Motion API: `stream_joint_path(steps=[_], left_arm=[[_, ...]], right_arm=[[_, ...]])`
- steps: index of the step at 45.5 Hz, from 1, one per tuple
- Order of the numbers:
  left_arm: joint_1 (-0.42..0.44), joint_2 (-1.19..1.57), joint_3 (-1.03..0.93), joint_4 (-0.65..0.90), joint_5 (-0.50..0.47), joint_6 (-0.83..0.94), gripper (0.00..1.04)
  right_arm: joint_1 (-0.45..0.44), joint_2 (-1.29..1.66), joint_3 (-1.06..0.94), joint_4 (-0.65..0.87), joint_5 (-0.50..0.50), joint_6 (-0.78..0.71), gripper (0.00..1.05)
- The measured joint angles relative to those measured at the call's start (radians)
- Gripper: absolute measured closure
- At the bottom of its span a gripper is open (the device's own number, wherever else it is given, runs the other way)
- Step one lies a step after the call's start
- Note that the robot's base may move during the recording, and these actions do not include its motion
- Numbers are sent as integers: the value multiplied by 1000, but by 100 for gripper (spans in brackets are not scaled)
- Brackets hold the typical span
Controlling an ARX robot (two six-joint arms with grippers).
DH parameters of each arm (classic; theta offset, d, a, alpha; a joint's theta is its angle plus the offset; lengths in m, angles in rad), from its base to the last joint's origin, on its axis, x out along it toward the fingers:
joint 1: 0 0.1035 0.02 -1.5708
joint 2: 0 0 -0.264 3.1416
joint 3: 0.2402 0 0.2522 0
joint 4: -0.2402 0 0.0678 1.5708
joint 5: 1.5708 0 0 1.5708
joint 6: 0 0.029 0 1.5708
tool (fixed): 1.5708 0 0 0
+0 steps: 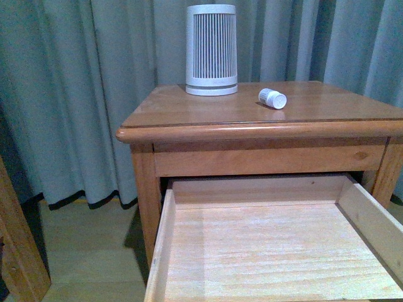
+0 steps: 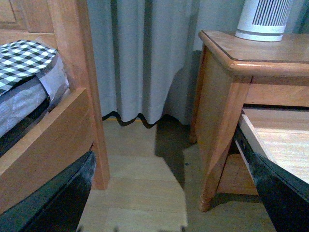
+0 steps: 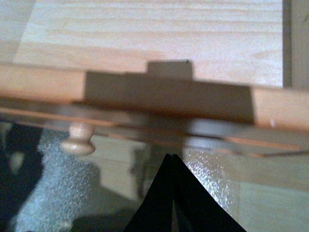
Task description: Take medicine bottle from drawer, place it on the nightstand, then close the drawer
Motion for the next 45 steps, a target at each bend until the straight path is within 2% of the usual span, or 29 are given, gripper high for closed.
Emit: stream_joint_path(steps=[4, 7, 18, 30, 45], left_arm=[[0, 0, 0, 0, 1, 0, 7], [0, 0, 0, 0, 0, 0, 7], [0, 0, 0, 0, 0, 0, 7], [0, 0, 0, 0, 0, 0, 7], [0, 0, 0, 0, 0, 0, 7]], right_arm=[[-26, 230, 67, 182, 11, -50, 102], [-39, 345, 124, 252, 14, -84, 102], [-71, 602, 384, 330, 11, -225, 102], [-98, 750, 578, 500, -62, -404, 102], [-161, 892, 714, 541, -81, -439, 102]])
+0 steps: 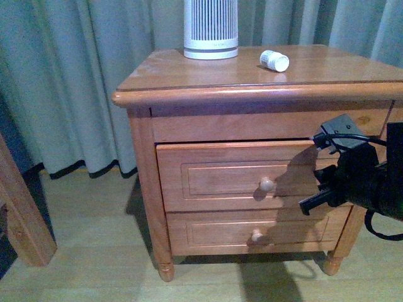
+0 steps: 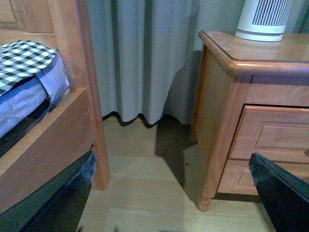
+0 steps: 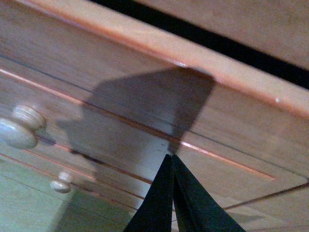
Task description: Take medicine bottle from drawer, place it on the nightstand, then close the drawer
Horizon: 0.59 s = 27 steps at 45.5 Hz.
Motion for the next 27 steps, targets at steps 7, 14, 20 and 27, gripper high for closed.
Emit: stream_joint_path(steps=[7, 14, 20, 27], left_arm=[[0, 0, 0, 0, 0, 0, 7], [0, 0, 0, 0, 0, 0, 7], [0, 0, 0, 0, 0, 0, 7], [0, 0, 0, 0, 0, 0, 7]], right_arm=[[-24, 47, 29, 22, -44, -10, 102], [-39, 59, 50, 24, -75, -11, 102], [-50, 64, 62, 17, -110, -17, 102], [-57, 65, 77, 3, -137, -20, 102]])
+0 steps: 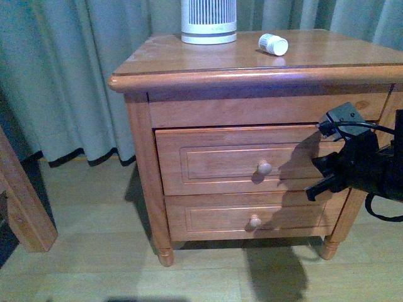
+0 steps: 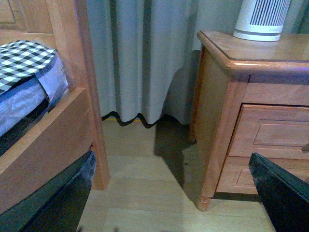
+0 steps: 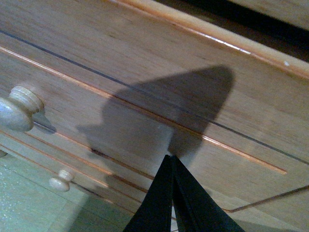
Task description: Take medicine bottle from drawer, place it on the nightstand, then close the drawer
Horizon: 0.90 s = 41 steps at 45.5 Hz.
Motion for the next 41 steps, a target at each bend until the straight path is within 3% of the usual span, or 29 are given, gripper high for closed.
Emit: stream_joint_path(steps=[9, 18, 29, 41], left_arm=[[0, 0, 0, 0, 0, 0, 7], [0, 0, 0, 0, 0, 0, 7], [0, 0, 0, 0, 0, 0, 7], [0, 0, 0, 0, 0, 0, 7]], right_arm=[[2, -1, 0, -5, -5, 33, 102], [22, -92, -66, -86, 53, 172, 102], [21, -515, -443, -240, -44, 523, 102], [-127, -1152, -549, -491, -130, 584, 102]])
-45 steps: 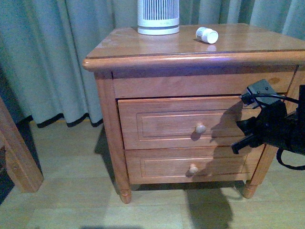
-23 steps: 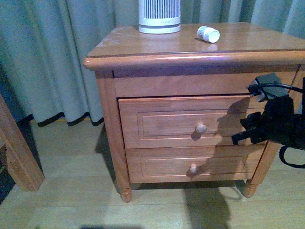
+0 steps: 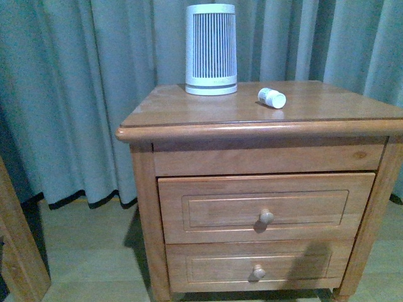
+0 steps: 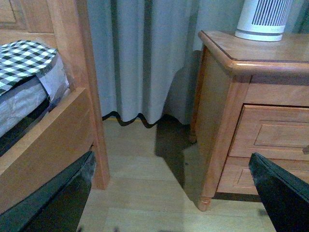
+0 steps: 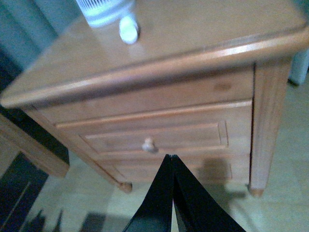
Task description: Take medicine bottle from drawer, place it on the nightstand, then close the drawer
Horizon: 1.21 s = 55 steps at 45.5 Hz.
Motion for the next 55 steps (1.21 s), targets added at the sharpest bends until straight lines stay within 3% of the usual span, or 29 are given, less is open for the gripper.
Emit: stream_joint_path(steps=[5, 10, 13, 15, 17, 25, 30, 42, 46, 55], left_arm=[[0, 0, 0, 0, 0, 0, 7], [0, 0, 0, 0, 0, 0, 7], [0, 0, 0, 0, 0, 0, 7], [0, 0, 0, 0, 0, 0, 7], [0, 0, 0, 0, 0, 0, 7], [0, 0, 0, 0, 0, 0, 7], [0, 0, 0, 0, 0, 0, 7], [0, 0, 0, 0, 1, 0, 7], [0, 0, 0, 0, 0, 0, 7], [0, 0, 0, 0, 0, 0, 7]], right_arm=[[-65, -301, -19, -128, -37, -35, 99], [-146, -666, -72, -302, -101, -100, 73], [-126, -829, -77, -484, 32, -171, 84], [-92, -901, -112, -517, 116, -208, 95], [-71, -931, -161, -509, 144, -228, 103], [-97, -1026, -348, -439, 97, -243, 102], [-178, -1078, -458, -376, 14, -248, 102], [-529, -860, -480, -97, -340, -250, 102], [-534, -851, -480, -118, -313, -251, 102], [-499, -894, -480, -158, -286, -254, 69]])
